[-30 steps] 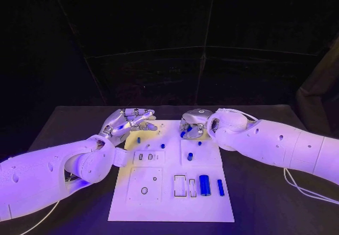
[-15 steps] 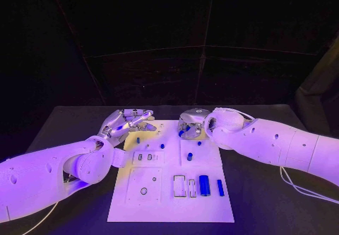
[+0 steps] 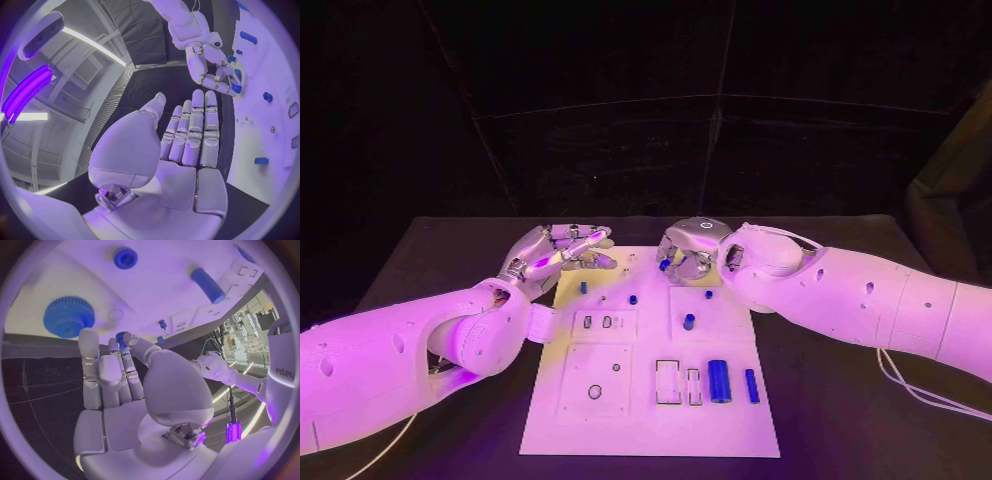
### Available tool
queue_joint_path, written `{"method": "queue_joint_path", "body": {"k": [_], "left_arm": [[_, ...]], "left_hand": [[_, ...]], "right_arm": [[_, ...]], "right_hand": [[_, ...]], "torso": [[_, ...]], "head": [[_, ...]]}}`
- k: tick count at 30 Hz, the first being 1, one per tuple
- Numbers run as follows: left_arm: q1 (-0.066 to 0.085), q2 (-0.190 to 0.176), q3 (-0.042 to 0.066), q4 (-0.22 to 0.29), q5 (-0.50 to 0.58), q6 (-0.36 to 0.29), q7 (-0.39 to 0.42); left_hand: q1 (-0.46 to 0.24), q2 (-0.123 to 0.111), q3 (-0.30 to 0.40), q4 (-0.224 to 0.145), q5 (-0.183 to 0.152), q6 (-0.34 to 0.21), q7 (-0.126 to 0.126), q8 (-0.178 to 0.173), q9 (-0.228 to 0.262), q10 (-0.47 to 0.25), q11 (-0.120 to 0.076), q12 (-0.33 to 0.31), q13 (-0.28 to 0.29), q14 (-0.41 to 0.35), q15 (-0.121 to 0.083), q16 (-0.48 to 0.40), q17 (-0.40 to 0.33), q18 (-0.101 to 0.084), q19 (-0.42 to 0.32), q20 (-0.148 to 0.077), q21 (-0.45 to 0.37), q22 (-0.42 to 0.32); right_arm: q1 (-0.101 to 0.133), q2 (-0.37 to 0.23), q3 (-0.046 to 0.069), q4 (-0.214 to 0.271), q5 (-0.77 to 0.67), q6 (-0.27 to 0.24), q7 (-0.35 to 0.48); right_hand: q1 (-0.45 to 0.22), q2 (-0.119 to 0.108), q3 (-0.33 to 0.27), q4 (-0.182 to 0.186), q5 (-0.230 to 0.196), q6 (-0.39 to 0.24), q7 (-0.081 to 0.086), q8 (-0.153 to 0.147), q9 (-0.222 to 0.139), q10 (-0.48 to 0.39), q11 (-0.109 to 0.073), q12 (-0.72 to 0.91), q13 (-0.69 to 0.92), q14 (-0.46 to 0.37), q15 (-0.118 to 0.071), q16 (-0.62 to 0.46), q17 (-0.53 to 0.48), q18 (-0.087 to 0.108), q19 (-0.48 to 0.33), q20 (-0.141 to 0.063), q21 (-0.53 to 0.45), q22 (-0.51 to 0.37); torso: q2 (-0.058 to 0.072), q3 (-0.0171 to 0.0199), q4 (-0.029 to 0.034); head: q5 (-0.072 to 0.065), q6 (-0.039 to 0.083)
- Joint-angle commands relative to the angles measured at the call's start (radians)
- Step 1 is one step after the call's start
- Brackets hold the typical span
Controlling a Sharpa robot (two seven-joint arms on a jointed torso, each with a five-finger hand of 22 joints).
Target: Assemble the parts on the task board
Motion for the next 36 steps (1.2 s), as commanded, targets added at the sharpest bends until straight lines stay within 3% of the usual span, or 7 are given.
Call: {"method": "queue_joint_path", "body": {"k": [1,4,12,19,29,36], "left_arm": [[0.002,-0.002,0.001,-0.001,0.012,0.005,-0.004],[0.002,-0.001,0.001,-0.005,0.029,0.0,-0.005],[0.003,0.001,0.001,-0.007,0.043,0.002,-0.004],[0.003,0.003,0.001,-0.01,0.045,0.004,-0.004],[0.005,0.003,0.001,-0.009,0.045,0.006,-0.004],[0.006,0.003,0.001,-0.011,0.045,0.006,-0.005]], "left_hand": [[-0.007,0.0,0.0,-0.008,-0.001,-0.003,0.006,-0.005,-0.001,0.001,0.006,-0.005,-0.001,-0.002,0.006,-0.004,0.002,0.005,0.007,0.001,-0.003,-0.001],[-0.007,0.001,0.001,-0.011,-0.001,-0.006,0.009,-0.008,-0.001,-0.002,0.008,-0.006,-0.002,-0.003,0.007,-0.006,0.003,0.005,0.008,0.002,-0.006,-0.003],[-0.007,0.001,0.001,-0.011,-0.001,-0.006,0.009,-0.008,-0.001,-0.002,0.008,-0.006,-0.002,-0.003,0.007,-0.006,0.004,0.005,0.008,0.002,-0.006,-0.003],[-0.007,0.002,0.002,-0.011,-0.001,-0.006,0.009,-0.008,-0.001,-0.002,0.008,-0.006,-0.002,-0.003,0.007,-0.006,0.004,0.005,0.008,0.002,-0.006,-0.003],[-0.007,0.002,0.002,-0.012,-0.001,-0.007,0.009,-0.008,-0.001,-0.003,0.008,-0.006,-0.002,-0.003,0.007,-0.006,0.004,0.005,0.008,0.002,-0.007,-0.003],[-0.007,0.002,0.002,-0.012,-0.001,-0.007,0.009,-0.008,-0.001,-0.003,0.008,-0.006,-0.002,-0.003,0.007,-0.006,0.004,0.005,0.008,0.002,-0.007,-0.003]], "right_arm": [[0.002,0.006,0.001,-0.006,0.014,-0.14,0.021],[0.003,0.026,0.001,-0.036,0.02,-0.157,0.025],[0.003,0.08,0.001,-0.106,0.024,-0.157,0.026],[0.003,0.133,0.001,-0.165,0.027,-0.106,0.045],[0.003,0.177,0.002,-0.206,0.015,-0.071,0.039],[0.003,0.193,0.001,-0.218,0.011,-0.059,0.037]], "right_hand": [[-0.002,-0.009,0.01,0.001,0.008,0.003,0.003,-0.001,0.0,0.003,0.003,0.0,-0.003,0.012,-0.006,0.004,0.002,-0.004,-0.006,0.0,0.006,0.003],[-0.003,-0.014,0.019,0.002,0.011,0.001,0.004,-0.003,-0.001,-0.002,0.005,-0.003,-0.004,0.012,-0.005,0.008,0.005,-0.004,-0.008,0.001,0.01,0.006],[-0.013,-0.022,0.026,0.01,0.011,-0.003,0.006,-0.004,-0.002,-0.006,0.007,-0.005,-0.004,0.012,-0.003,0.013,0.009,-0.005,-0.011,0.003,0.015,0.009],[-0.019,-0.027,0.03,0.016,0.012,-0.009,0.008,-0.006,-0.002,-0.013,0.009,-0.008,-0.004,0.011,-0.002,0.014,0.009,-0.005,-0.013,0.005,0.019,0.011],[-0.024,-0.032,0.032,0.021,0.012,-0.014,0.009,-0.006,-0.003,-0.018,0.01,-0.009,-0.005,0.011,0.0,0.017,0.01,-0.005,-0.015,0.006,0.022,0.013],[-0.025,-0.033,0.032,0.023,0.011,-0.015,0.01,-0.006,-0.003,-0.019,0.011,-0.009,-0.005,0.011,0.0,0.017,0.01,-0.005,-0.015,0.007,0.023,0.014]], "torso": [[0.001,-0.0018,0.0019],[0.003,-0.0002,0.0019],[0.007,-0.0028,0.0046],[0.012,-0.0077,0.0114],[0.014,-0.0094,0.0135],[0.015,-0.0077,0.0113]], "head": [[0.002,0.004],[0.003,0.007],[0.003,0.011],[0.002,0.012],[0.007,0.01],[0.01,0.01]]}}
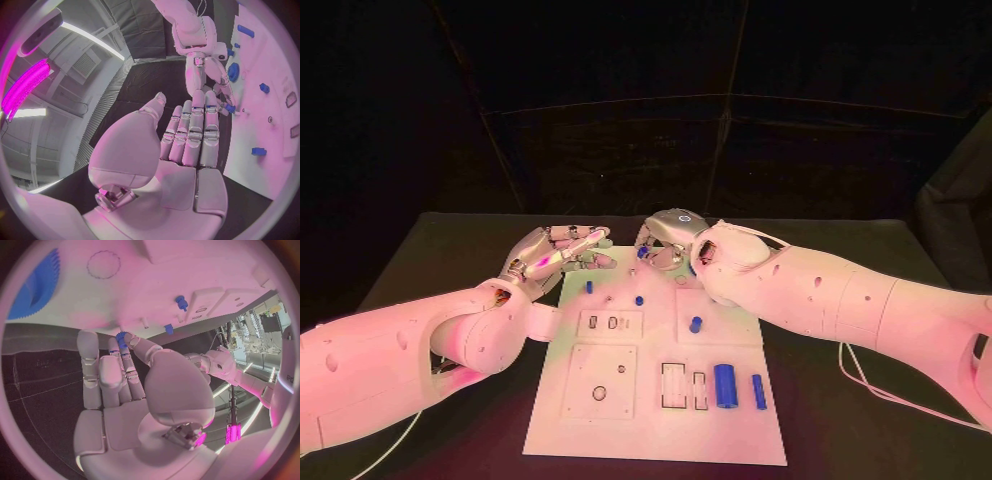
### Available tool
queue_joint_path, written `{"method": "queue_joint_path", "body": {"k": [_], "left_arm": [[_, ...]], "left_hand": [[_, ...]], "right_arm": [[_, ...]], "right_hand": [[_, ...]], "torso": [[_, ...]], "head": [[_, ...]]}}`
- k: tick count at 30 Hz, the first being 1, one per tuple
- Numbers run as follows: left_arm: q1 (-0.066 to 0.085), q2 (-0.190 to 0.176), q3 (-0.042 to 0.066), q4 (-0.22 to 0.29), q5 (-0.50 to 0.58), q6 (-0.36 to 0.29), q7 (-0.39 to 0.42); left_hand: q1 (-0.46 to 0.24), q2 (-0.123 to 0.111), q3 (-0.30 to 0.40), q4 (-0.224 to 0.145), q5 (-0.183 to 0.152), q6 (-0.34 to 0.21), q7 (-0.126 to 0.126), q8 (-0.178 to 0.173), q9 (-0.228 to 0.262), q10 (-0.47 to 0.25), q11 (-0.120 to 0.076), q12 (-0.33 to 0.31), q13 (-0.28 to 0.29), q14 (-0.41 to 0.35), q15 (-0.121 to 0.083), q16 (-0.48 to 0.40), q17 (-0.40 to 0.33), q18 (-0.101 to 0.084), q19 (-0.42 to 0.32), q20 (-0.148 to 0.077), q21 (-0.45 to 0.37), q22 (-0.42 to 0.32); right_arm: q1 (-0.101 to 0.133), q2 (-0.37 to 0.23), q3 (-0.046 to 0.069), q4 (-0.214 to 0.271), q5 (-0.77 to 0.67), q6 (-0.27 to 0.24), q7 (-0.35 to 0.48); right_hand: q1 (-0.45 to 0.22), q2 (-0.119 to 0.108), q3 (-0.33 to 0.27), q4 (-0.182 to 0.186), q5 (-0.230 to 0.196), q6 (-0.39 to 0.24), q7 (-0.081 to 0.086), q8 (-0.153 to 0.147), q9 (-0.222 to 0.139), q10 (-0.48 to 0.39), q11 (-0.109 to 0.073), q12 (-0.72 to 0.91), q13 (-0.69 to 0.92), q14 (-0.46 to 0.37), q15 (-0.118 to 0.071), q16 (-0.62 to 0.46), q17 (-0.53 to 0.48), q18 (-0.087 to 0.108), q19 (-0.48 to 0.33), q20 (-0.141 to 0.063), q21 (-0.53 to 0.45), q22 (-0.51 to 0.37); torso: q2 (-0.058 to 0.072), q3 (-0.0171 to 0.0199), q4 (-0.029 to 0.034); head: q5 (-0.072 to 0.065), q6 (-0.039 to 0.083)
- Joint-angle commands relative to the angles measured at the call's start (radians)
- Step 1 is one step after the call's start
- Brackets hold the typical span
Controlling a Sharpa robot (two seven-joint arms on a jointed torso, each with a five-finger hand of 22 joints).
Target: Assemble the parts on the task board
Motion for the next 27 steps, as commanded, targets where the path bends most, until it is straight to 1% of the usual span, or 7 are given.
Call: {"method": "queue_joint_path", "body": {"k": [1,12,20,22,24,26,27], "left_arm": [[0.002,0.002,0.001,0.0,0.005,0.008,-0.002],[0.003,0.002,0.001,-0.001,0.005,0.01,-0.005],[0.003,0.003,0.001,0.002,0.005,0.017,-0.008],[0.003,0.003,0.001,0.001,0.005,0.02,-0.009],[0.003,0.003,0.001,0.0,0.005,0.022,-0.01],[0.004,0.003,0.001,0.0,0.005,0.024,-0.01],[0.004,0.002,0.001,-0.001,0.005,0.025,-0.01]], "left_hand": [[-0.007,0.002,0.002,-0.006,-0.001,-0.003,0.005,-0.004,-0.001,0.001,0.005,-0.006,-0.001,0.0,0.003,-0.006,0.002,0.005,0.008,0.002,-0.007,-0.001],[-0.007,0.002,0.002,-0.006,-0.001,-0.003,0.005,-0.004,-0.001,0.001,0.005,-0.006,-0.001,0.0,0.003,-0.006,0.002,0.005,0.008,0.002,-0.007,-0.001],[-0.008,0.004,0.003,-0.008,-0.001,-0.004,0.006,-0.006,-0.001,-0.001,0.005,-0.007,-0.001,-0.001,0.004,-0.008,0.003,0.005,0.009,0.003,-0.009,-0.002],[-0.008,0.004,0.004,-0.009,-0.001,-0.005,0.006,-0.006,-0.001,-0.002,0.006,-0.007,-0.002,-0.002,0.005,-0.008,0.003,0.005,0.009,0.003,-0.01,-0.003],[-0.008,0.005,0.004,-0.011,-0.001,-0.006,0.007,-0.007,-0.001,-0.004,0.006,-0.008,-0.002,-0.004,0.005,-0.009,0.004,0.004,0.008,0.003,-0.012,-0.003],[-0.009,0.005,0.005,-0.011,-0.001,-0.007,0.007,-0.008,-0.001,-0.005,0.007,-0.008,-0.002,-0.004,0.005,-0.01,0.005,0.004,0.008,0.003,-0.013,-0.004],[-0.008,0.006,0.005,-0.012,-0.001,-0.008,0.007,-0.008,-0.001,-0.006,0.007,-0.008,-0.002,-0.005,0.006,-0.01,0.005,0.004,0.008,0.004,-0.014,-0.004]], "right_arm": [[0.003,0.006,0.001,-0.004,-0.011,0.024,0.002],[0.003,0.022,0.001,-0.022,-0.022,0.052,-0.016],[0.003,0.032,0.001,-0.041,-0.018,0.046,-0.03],[0.003,0.033,0.001,-0.043,-0.016,0.045,-0.03],[0.003,0.033,0.001,-0.044,-0.014,0.043,-0.028],[0.003,0.032,0.001,-0.043,-0.012,0.039,-0.025],[0.003,0.031,0.001,-0.041,-0.011,0.035,-0.023]], "right_hand": [[-0.001,-0.009,-0.001,0.007,0.004,-0.008,0.003,-0.006,-0.002,-0.009,0.0,-0.005,-0.001,0.011,0.0,0.007,0.002,-0.005,-0.009,0.0,0.004,0.002],[-0.008,-0.019,0.001,0.017,0.0,-0.02,0.005,-0.007,-0.002,-0.024,0.004,-0.007,-0.002,0.008,0.004,0.003,-0.009,-0.003,-0.018,0.003,0.001,-0.008],[-0.018,-0.045,-0.001,0.036,-0.027,-0.068,0.023,-0.008,-0.004,-0.111,0.024,-0.008,-0.004,-0.004,0.02,-0.015,-0.042,0.001,-0.04,0.017,-0.01,-0.032],[-0.019,-0.05,-0.005,0.039,-0.03,-0.077,0.026,-0.009,-0.005,-0.122,0.027,-0.007,-0.004,-0.004,0.023,-0.015,-0.045,0.001,-0.042,0.02,-0.011,-0.034],[-0.017,-0.057,-0.015,0.042,-0.033,-0.101,0.03,-0.009,-0.006,-0.147,0.032,-0.007,-0.004,-0.009,0.027,-0.024,-0.06,0.004,-0.049,0.024,-0.018,-0.047],[-0.012,-0.064,-0.029,0.043,-0.034,-0.125,0.028,-0.009,-0.006,-0.179,0.035,-0.007,-0.003,-0.017,0.029,-0.042,-0.09,0.01,-0.065,0.027,-0.037,-0.079],[-0.008,-0.067,-0.041,0.044,-0.034,-0.142,0.023,-0.009,-0.006,-0.199,0.033,-0.007,-0.003,-0.021,0.028,-0.051,-0.104,0.012,-0.073,0.028,-0.047,-0.096]], "torso": [[0.001,0.0007,-0.0014],[0.002,0.0004,-0.0002],[0.003,-0.0018,0.0008],[0.003,-0.0016,0.0006],[0.003,0.0,0.0004],[0.003,0.0002,0.0002],[0.003,0.0003,-0.0003]], "head": [[0.001,0.001],[0.0,0.001],[-0.002,0.002],[-0.002,0.002],[0.001,0.001],[0.002,0.001],[0.002,0.0]]}}
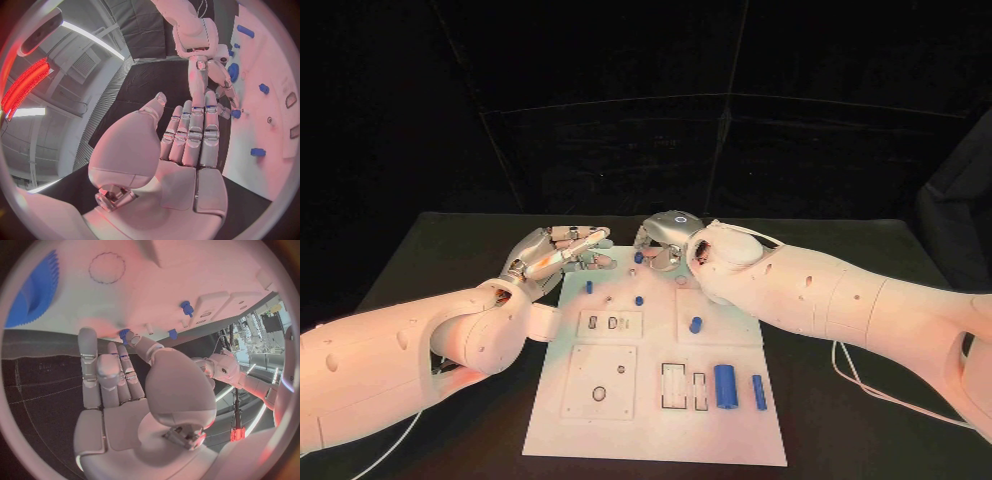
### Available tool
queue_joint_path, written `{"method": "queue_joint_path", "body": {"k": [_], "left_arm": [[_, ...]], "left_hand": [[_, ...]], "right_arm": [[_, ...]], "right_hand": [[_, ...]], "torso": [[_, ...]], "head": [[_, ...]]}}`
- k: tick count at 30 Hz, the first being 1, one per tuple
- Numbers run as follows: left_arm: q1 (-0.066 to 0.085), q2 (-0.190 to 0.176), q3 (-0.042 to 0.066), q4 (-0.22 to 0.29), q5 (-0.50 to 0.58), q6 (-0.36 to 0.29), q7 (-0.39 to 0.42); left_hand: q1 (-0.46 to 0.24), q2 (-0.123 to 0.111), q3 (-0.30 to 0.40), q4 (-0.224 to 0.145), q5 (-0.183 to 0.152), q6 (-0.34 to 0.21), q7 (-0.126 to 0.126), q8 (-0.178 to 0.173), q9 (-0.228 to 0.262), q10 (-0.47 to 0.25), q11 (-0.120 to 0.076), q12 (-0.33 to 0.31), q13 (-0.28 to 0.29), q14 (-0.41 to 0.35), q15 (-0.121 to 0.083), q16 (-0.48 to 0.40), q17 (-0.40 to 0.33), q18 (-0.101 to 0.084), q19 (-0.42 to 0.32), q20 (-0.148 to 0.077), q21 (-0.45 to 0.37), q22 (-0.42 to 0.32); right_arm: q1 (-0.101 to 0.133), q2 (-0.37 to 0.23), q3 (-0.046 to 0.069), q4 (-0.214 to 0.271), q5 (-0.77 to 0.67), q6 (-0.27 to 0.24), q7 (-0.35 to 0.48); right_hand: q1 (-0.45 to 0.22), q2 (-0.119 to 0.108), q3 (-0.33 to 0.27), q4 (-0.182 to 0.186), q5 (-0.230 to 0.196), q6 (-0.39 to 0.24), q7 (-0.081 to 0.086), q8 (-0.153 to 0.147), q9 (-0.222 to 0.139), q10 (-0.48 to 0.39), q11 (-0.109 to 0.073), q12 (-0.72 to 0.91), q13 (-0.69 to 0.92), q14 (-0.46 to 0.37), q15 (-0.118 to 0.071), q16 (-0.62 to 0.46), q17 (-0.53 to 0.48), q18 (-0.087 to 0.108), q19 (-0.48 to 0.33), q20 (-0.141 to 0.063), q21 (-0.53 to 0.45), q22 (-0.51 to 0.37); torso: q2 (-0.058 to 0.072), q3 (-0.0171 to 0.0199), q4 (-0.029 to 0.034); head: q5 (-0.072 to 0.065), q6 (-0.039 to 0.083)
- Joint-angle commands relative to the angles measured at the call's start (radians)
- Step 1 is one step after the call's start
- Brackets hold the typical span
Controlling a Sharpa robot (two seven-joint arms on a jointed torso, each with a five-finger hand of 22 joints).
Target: Assemble the parts on the task board
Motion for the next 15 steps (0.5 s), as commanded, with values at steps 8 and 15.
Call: {"method": "queue_joint_path", "body": {"k": [8,15], "left_arm": [[0.003,-0.004,0.001,-0.001,0.003,0.027,-0.01],[0.003,-0.013,0.001,-0.003,0.003,0.032,-0.012]], "left_hand": [[-0.008,0.006,0.0,-0.008,-0.001,-0.005,0.004,-0.004,-0.001,-0.003,0.003,-0.004,-0.001,-0.006,0.006,-0.007,0.002,0.004,0.005,0.0,-0.003,-0.002],[-0.008,0.006,0.0,-0.008,-0.001,-0.005,0.004,-0.004,-0.001,-0.003,0.003,-0.004,-0.001,-0.006,0.006,-0.007,0.002,0.004,0.005,0.0,-0.003,-0.002]], "right_arm": [[0.003,-0.081,0.001,0.088,0.04,-0.084,0.003],[0.014,-0.248,0.009,0.231,0.192,-0.026,-0.07]], "right_hand": [[0.013,-0.004,-0.066,0.019,0.014,-0.017,-0.005,0.007,0.006,0.004,-0.006,0.04,0.011,-0.003,-0.003,-0.016,-0.025,0.013,-0.013,-0.002,-0.022,-0.035],[-0.024,-0.017,-0.115,0.063,0.023,0.026,-0.041,0.016,0.008,0.257,-0.065,0.216,0.094,0.037,-0.046,0.096,0.154,-0.005,0.048,-0.037,0.049,0.072]], "torso": [[-0.002,0.0025,-0.0027],[-0.005,0.0053,-0.0139]], "head": [[0.001,0.001],[0.0,0.006]]}}
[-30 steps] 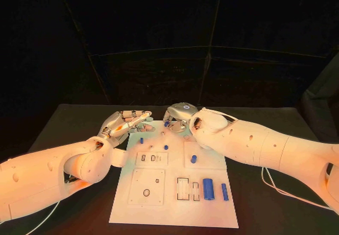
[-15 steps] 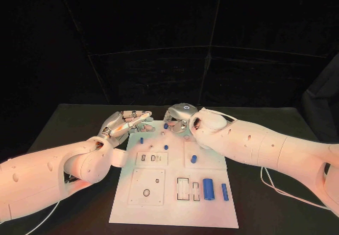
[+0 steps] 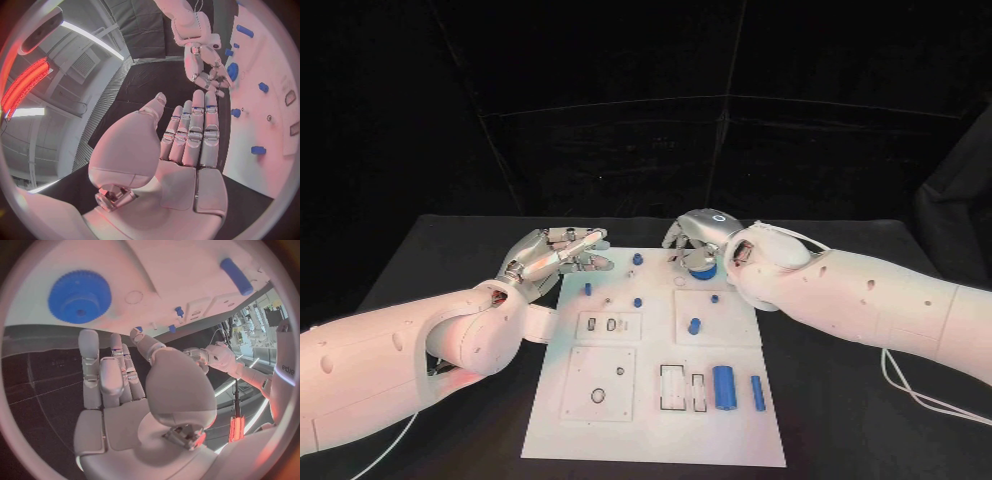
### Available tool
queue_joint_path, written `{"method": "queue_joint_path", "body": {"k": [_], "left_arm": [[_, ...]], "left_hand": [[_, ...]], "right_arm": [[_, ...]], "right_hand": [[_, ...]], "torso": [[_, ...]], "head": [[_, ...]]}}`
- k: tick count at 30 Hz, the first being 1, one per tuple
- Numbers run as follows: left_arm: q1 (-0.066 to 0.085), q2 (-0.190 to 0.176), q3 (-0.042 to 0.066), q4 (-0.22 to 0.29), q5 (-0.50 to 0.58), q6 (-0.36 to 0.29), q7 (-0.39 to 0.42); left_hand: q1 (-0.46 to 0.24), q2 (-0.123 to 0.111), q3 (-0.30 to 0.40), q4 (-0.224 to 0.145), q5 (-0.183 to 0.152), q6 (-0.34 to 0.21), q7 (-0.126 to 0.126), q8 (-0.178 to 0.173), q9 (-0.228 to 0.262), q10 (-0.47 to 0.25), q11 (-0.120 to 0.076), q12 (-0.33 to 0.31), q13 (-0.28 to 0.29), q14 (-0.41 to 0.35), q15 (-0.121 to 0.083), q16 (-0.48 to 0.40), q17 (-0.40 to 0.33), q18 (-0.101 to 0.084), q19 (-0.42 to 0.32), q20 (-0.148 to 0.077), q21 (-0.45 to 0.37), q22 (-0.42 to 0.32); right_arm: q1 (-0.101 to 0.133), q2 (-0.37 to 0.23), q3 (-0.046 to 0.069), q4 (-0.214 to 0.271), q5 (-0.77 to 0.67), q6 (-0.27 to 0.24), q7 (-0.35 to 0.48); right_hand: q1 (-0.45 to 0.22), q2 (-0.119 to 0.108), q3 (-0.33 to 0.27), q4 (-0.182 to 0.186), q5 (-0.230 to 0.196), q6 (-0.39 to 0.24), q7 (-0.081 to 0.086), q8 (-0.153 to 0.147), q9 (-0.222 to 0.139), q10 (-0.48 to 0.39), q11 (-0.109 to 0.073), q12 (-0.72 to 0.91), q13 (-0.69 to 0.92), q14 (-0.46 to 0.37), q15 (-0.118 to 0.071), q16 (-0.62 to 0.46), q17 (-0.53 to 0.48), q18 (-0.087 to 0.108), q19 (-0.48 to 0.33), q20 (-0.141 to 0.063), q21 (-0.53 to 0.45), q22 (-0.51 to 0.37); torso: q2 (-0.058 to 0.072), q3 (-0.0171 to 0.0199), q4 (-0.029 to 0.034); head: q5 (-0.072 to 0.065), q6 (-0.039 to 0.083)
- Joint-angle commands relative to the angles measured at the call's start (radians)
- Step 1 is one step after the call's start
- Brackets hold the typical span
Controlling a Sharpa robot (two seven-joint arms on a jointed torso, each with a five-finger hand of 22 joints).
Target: Assemble the parts on the task board
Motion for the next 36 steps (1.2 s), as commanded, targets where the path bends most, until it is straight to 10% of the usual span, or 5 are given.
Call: {"method": "queue_joint_path", "body": {"k": [1,5,13,25,36], "left_arm": [[0.002,-0.002,0.001,-0.002,0.002,0.022,-0.005],[0.003,-0.004,0.001,-0.01,0.002,0.025,-0.003],[0.005,-0.003,0.001,-0.028,0.002,0.027,-0.005],[0.005,0.003,0.001,-0.044,0.002,0.032,-0.008],[0.005,0.006,0.001,-0.051,0.002,0.036,-0.011]], "left_hand": [[-0.004,0.003,0.0,-0.008,-0.001,-0.005,0.004,-0.004,-0.001,-0.003,0.004,-0.004,-0.001,-0.002,0.002,-0.007,0.001,0.004,0.005,0.0,-0.003,-0.001],[-0.003,0.003,0.002,-0.011,-0.001,-0.005,0.003,-0.005,-0.001,-0.004,0.003,-0.004,-0.001,-0.004,0.003,-0.008,0.002,0.004,0.004,0.001,-0.006,-0.002],[-0.001,0.006,0.004,-0.015,-0.001,-0.005,0.002,-0.005,-0.001,-0.004,0.003,-0.004,-0.001,-0.006,0.003,-0.01,0.003,0.005,0.004,0.001,-0.008,-0.003],[0.0,0.007,0.006,-0.017,-0.001,-0.005,0.002,-0.006,0.0,-0.005,0.003,-0.004,-0.001,-0.007,0.003,-0.011,0.004,0.005,0.004,0.001,-0.009,-0.003],[0.002,0.01,0.009,-0.02,-0.001,-0.006,0.002,-0.006,0.0,-0.006,0.003,-0.004,-0.001,-0.007,0.003,-0.012,0.005,0.005,0.004,0.001,-0.011,-0.003]], "right_arm": [[0.01,-0.057,0.006,0.051,0.146,0.039,-0.074],[0.013,-0.119,0.009,0.086,0.19,0.101,-0.123],[0.016,-0.163,0.011,0.102,0.218,0.157,-0.185],[0.016,-0.137,0.011,0.076,0.213,0.226,-0.173],[0.016,-0.117,0.011,0.061,0.166,0.183,-0.134]], "right_hand": [[-0.033,-0.011,-0.035,0.024,0.014,-0.004,-0.008,-0.005,-0.004,0.052,-0.012,0.057,0.037,0.024,-0.014,0.019,0.027,-0.006,0.018,-0.011,0.017,0.024],[-0.078,-0.037,-0.119,0.077,0.053,-0.062,-0.015,-0.016,-0.008,0.083,-0.02,0.166,0.124,0.031,-0.022,0.05,0.073,-0.017,0.048,-0.021,0.052,0.079],[0.002,-0.008,-0.319,0.2,0.094,-0.069,-0.005,0.0,-0.004,-0.077,-0.013,0.486,0.442,0.035,-0.013,0.106,0.153,-0.028,0.077,-0.016,0.108,0.158],[0.071,-0.012,-0.383,0.231,0.133,-0.072,-0.007,0.009,-0.003,-0.043,-0.012,0.668,0.645,0.045,-0.014,0.143,0.223,-0.034,0.085,-0.013,0.135,0.199],[0.112,0.003,-0.397,0.226,0.147,-0.064,-0.01,0.017,-0.003,0.034,-0.014,0.856,0.854,0.056,-0.015,0.179,0.292,-0.043,0.105,-0.014,0.172,0.256]], "torso": [[-0.003,0.0029,-0.0106],[-0.004,0.0057,-0.0177],[-0.003,0.0043,-0.0141],[-0.002,0.0037,-0.0133],[-0.002,0.0039,-0.0144]], "head": [[0.0,0.002],[0.001,0.002],[-0.004,-0.003],[0.005,-0.009],[0.005,-0.013]]}}
